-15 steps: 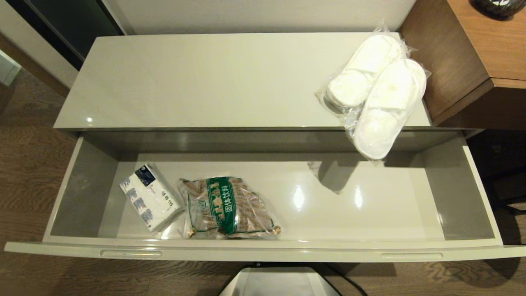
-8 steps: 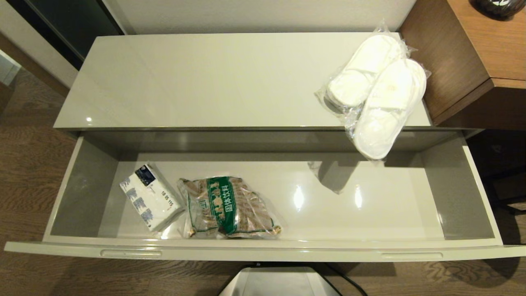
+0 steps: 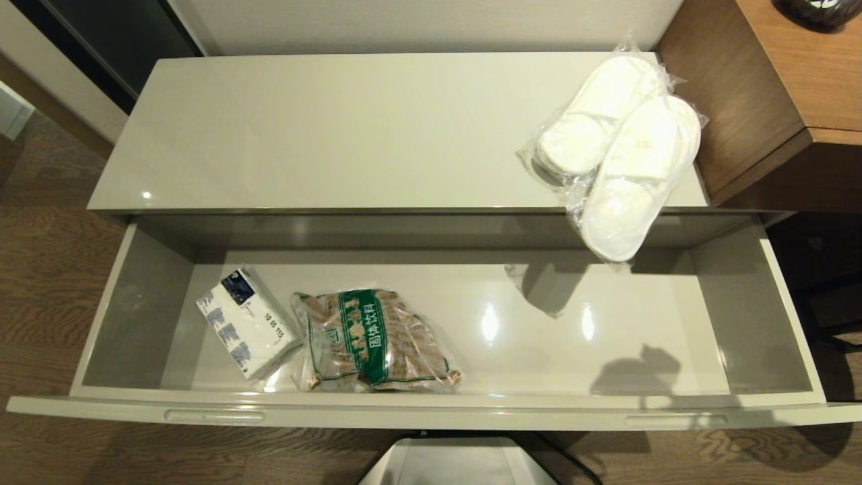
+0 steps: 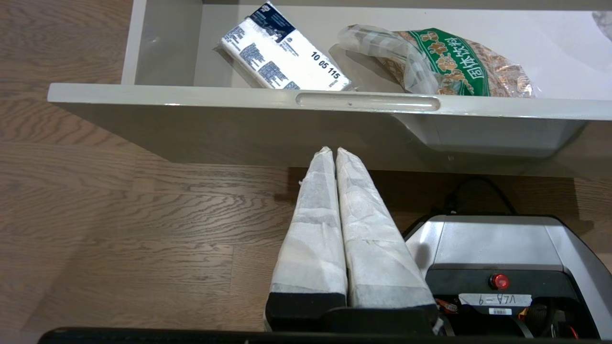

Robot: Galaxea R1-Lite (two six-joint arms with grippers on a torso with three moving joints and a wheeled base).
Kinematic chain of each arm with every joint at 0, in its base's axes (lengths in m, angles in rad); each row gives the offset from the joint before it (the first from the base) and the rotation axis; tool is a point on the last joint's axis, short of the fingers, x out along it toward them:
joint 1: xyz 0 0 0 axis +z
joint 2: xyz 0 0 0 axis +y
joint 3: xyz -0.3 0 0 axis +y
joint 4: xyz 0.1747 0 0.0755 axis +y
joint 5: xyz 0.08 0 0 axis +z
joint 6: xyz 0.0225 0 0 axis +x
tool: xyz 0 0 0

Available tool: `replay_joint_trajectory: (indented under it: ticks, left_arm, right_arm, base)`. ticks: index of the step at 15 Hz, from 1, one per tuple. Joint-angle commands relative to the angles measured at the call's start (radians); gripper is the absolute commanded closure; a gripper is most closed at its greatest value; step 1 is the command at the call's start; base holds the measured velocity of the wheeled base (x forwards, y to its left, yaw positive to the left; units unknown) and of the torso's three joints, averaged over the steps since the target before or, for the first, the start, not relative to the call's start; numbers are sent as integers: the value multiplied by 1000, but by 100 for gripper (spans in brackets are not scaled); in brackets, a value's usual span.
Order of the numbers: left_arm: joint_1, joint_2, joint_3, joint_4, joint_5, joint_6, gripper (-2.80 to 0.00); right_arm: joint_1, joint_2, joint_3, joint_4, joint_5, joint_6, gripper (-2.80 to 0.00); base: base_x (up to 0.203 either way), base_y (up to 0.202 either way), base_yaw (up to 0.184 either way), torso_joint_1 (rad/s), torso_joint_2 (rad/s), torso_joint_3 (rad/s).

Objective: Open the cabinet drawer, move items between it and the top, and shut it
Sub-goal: Pick up the disposable slippers on the table

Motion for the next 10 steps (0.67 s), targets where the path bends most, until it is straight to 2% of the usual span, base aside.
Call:
replay_joint_trajectory:
  ticks: [1,2,4,5,6,8,10]
  left_arm:
    - [0,0,0,0,0,0,0]
    - [0,0,0,0,0,0,0]
    - [0,0,0,0,0,0,0]
    - [0,0,0,0,0,0,0]
    - [0,0,0,0,0,0,0]
    - [0,0,0,0,0,0,0]
    - [0,0,0,0,0,0,0]
  right_arm:
    - [78,307,-40,-175,-11,51,0]
    - [124,385,-88,-221,-37,65,-280]
    - [222,489,-152,-307,-175,49,-280]
    - [232,501,-163,-340,-196,31,-280]
    - [231,507,-158,-359,-193,29,-280]
    - [231,526,-129,-513,-184,23,-280]
    - [230,529,-117,-562,-183,19,-280]
  base:
    - [0,0,0,0,0,0]
    - [0,0,0,0,0,0]
    - [0,0,0,0,0,0]
    - [0,0,0,0,0,0]
    - [0,0,0,0,0,0]
    - [0,0,0,0,0,0]
    - [0,0,0,0,0,0]
